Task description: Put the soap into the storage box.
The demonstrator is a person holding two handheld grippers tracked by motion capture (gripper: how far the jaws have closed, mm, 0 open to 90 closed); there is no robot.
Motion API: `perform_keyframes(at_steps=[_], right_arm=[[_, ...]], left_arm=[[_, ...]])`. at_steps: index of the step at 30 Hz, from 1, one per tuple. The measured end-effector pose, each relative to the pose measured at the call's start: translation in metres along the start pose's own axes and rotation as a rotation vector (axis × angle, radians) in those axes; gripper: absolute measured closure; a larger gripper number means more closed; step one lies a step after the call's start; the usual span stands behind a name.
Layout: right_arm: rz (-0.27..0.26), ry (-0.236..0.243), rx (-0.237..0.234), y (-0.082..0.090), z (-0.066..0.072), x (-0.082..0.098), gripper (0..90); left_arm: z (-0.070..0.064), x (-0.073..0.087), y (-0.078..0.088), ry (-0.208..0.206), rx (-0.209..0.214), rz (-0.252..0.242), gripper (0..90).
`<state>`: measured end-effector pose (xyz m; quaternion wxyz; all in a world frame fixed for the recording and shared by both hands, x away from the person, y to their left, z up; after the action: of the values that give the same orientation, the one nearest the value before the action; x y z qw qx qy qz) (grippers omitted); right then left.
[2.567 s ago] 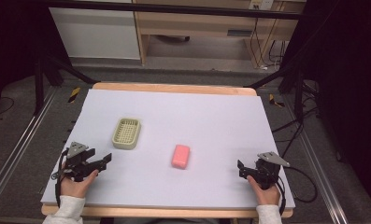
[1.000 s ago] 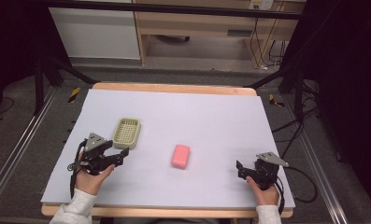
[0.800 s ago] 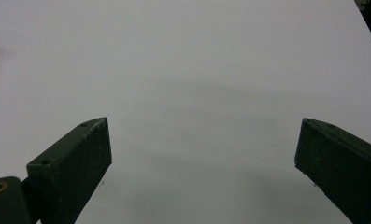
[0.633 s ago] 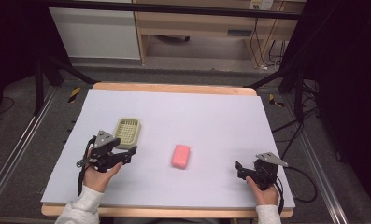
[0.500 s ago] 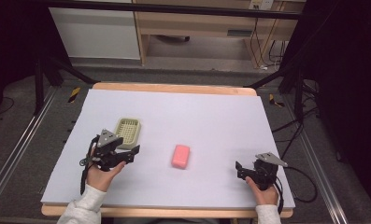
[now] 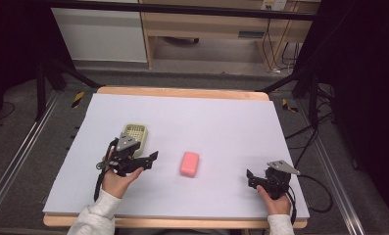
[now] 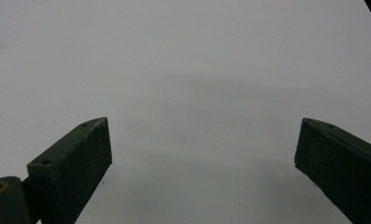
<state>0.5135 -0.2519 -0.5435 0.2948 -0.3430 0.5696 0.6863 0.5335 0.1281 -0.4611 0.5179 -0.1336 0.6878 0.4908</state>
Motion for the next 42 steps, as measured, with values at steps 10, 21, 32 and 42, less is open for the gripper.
perform_keyframes(at_steps=[10, 21, 32, 42], right_arm=[[0.002, 0.003, -0.003, 0.0, 0.0, 0.0, 4.4], [0.007, 0.006, -0.006, -0.001, 0.001, 0.001, 4.4], [0.009, 0.011, -0.004, -0.001, 0.001, 0.001, 4.4], [0.012, 0.012, -0.002, -0.001, 0.0, 0.001, 4.4]], left_arm=[[-0.01, -0.007, -0.01, -0.008, 0.016, 0.01, 26.0], [-0.027, -0.014, -0.025, -0.032, 0.035, 0.031, 25.4], [-0.04, -0.016, -0.038, -0.056, 0.047, 0.054, 24.9], [-0.05, -0.016, -0.05, -0.068, 0.058, 0.071, 24.8]])
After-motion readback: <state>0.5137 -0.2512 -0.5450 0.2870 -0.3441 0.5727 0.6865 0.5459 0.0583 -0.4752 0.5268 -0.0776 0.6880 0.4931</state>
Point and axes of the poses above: each handheld gripper's, and its own axes: y roughly backward along the jaws, x roughly out of its underside, z roughly to its left, the point moved 10 cm from there along -y, roughly forward along the jaws, and after that the axes turned 6 degrees about -y, right-handed, at the moved point
